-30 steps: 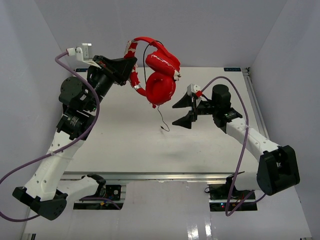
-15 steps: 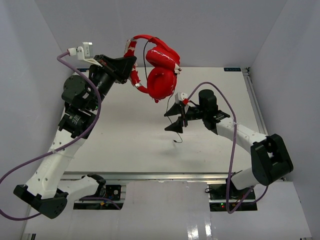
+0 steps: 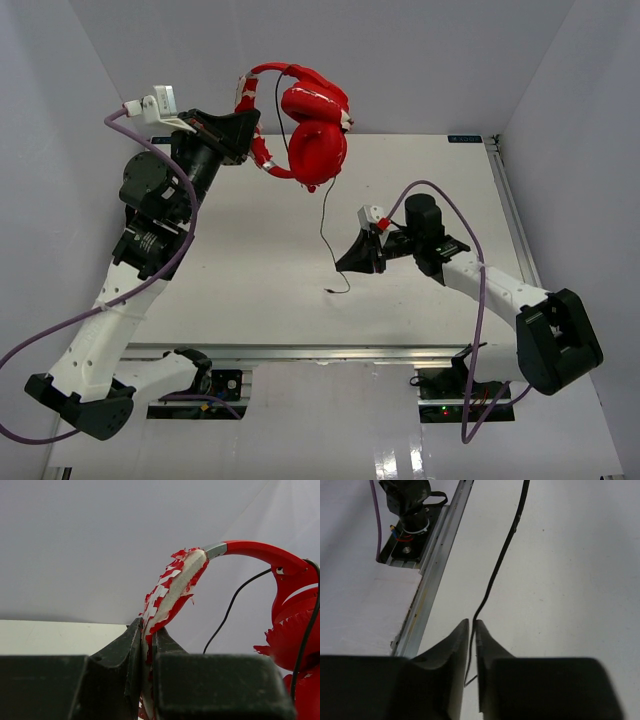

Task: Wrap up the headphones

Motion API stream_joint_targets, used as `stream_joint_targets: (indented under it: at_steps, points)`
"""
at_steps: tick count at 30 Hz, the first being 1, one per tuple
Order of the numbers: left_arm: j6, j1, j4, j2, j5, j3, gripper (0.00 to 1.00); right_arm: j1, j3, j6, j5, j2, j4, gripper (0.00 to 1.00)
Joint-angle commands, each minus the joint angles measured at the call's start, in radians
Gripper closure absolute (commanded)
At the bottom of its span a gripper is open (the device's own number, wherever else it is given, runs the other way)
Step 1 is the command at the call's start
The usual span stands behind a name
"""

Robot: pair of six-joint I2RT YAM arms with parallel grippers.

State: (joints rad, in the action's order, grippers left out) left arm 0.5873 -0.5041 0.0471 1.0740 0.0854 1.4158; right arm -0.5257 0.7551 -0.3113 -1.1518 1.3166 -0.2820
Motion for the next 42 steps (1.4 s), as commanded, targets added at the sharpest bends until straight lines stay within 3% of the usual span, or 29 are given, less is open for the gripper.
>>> stream_joint_targets:
  at_steps: [1, 18, 31, 36, 42]
  points:
    - [0.026, 0.001, -0.052, -0.036, 0.040, 0.044, 1.00, -0.009, 0.024, -0.011, -0.051, -0.048, 0.057, 0.92]
    - [0.074, 0.001, -0.070, -0.008, -0.078, 0.041, 1.00, -0.009, 0.043, -0.066, -0.009, -0.080, 0.148, 0.92]
    - [0.038, 0.001, -0.062, -0.019, -0.040, 0.013, 1.00, -0.010, 0.067, -0.186, 0.037, -0.138, 0.315, 0.92]
    - [-0.005, 0.001, 0.036, 0.015, 0.022, 0.052, 1.00, -0.013, 0.185, -0.328, 0.088, -0.174, 0.551, 0.92]
    - [-0.024, 0.001, 0.000, 0.074, 0.110, -0.035, 1.00, -0.050, 0.298, -0.436, 0.306, -0.223, 0.788, 0.92]
